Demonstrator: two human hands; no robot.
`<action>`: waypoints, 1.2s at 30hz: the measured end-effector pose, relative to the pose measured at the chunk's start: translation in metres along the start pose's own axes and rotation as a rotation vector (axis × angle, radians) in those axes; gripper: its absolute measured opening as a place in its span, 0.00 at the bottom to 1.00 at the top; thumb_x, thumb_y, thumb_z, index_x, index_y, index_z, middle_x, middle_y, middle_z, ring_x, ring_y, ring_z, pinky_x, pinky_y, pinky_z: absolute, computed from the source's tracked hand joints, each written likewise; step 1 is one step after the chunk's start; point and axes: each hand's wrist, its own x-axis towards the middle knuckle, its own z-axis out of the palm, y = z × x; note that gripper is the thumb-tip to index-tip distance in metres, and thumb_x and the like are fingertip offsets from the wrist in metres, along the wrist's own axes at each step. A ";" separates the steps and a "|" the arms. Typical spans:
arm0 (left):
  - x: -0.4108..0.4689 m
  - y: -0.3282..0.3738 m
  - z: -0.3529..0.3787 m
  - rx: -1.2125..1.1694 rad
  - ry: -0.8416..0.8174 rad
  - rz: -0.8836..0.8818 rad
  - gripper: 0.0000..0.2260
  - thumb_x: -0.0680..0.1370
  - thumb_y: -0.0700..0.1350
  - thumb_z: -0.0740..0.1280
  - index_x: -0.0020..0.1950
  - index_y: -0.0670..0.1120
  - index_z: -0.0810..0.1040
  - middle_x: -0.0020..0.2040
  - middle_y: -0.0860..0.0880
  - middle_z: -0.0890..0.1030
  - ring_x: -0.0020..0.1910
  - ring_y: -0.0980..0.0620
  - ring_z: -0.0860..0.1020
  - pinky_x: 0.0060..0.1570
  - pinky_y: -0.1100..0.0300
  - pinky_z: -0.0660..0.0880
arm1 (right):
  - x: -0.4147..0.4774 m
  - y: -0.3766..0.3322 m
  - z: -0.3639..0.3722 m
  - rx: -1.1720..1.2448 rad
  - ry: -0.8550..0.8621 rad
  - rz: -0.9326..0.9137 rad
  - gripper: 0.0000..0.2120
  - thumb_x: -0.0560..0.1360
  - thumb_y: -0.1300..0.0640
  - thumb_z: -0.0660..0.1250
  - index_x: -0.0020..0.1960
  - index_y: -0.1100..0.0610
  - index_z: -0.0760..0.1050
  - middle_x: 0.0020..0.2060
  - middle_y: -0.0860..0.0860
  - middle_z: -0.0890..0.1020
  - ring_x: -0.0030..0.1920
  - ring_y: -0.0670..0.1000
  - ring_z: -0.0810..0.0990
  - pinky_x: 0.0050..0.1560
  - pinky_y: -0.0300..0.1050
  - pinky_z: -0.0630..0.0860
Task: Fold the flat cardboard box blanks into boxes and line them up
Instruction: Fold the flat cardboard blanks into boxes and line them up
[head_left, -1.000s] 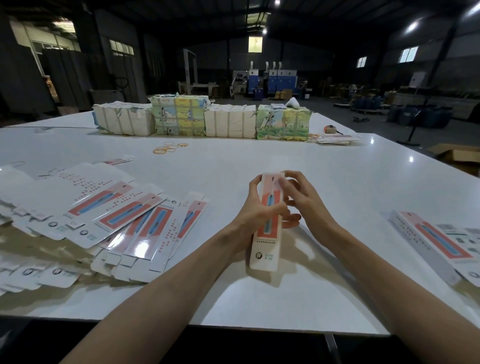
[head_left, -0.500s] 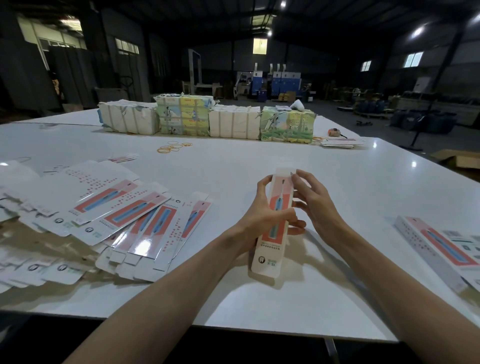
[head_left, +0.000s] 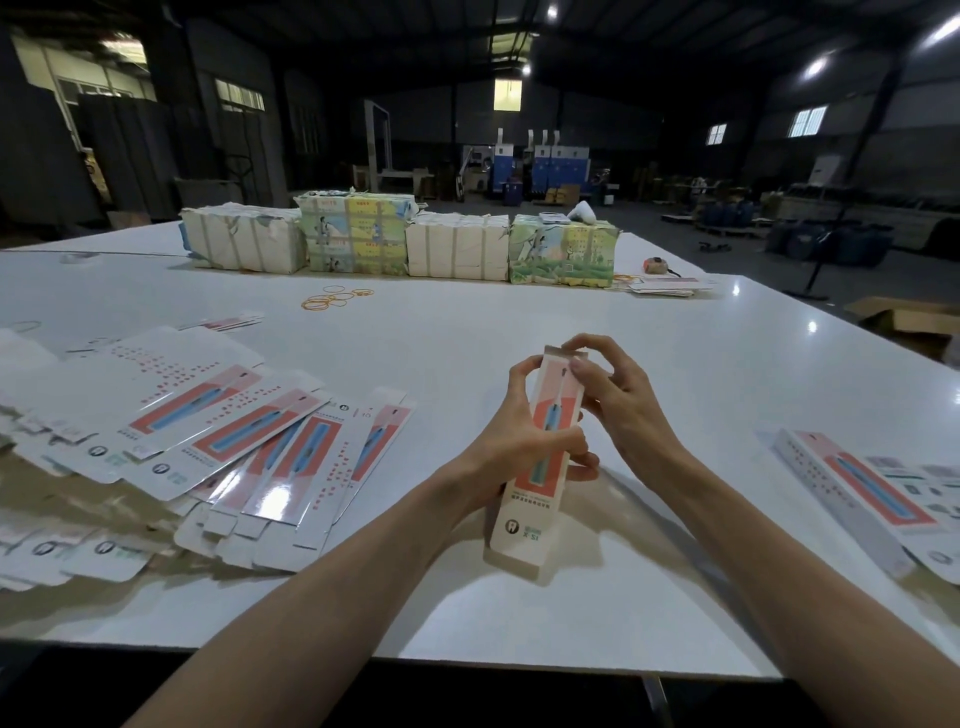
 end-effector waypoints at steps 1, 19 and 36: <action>0.000 0.001 0.000 0.005 -0.005 0.002 0.41 0.76 0.44 0.78 0.75 0.66 0.54 0.62 0.45 0.76 0.51 0.46 0.87 0.47 0.54 0.86 | 0.000 -0.001 0.000 0.040 -0.001 0.025 0.08 0.85 0.53 0.64 0.63 0.53 0.77 0.51 0.53 0.85 0.54 0.59 0.86 0.51 0.54 0.86; -0.001 0.000 0.001 0.080 -0.122 0.062 0.43 0.74 0.43 0.78 0.72 0.74 0.54 0.60 0.46 0.76 0.42 0.43 0.88 0.39 0.57 0.84 | 0.013 -0.017 -0.023 0.324 0.054 0.302 0.10 0.82 0.63 0.66 0.51 0.61 0.87 0.52 0.59 0.88 0.47 0.55 0.88 0.43 0.47 0.84; -0.001 -0.005 -0.001 0.033 -0.104 0.131 0.46 0.73 0.43 0.79 0.76 0.74 0.54 0.61 0.46 0.76 0.47 0.44 0.88 0.41 0.54 0.85 | 0.012 -0.014 -0.028 0.276 -0.063 0.244 0.13 0.83 0.66 0.64 0.51 0.59 0.88 0.53 0.58 0.87 0.58 0.59 0.85 0.50 0.48 0.84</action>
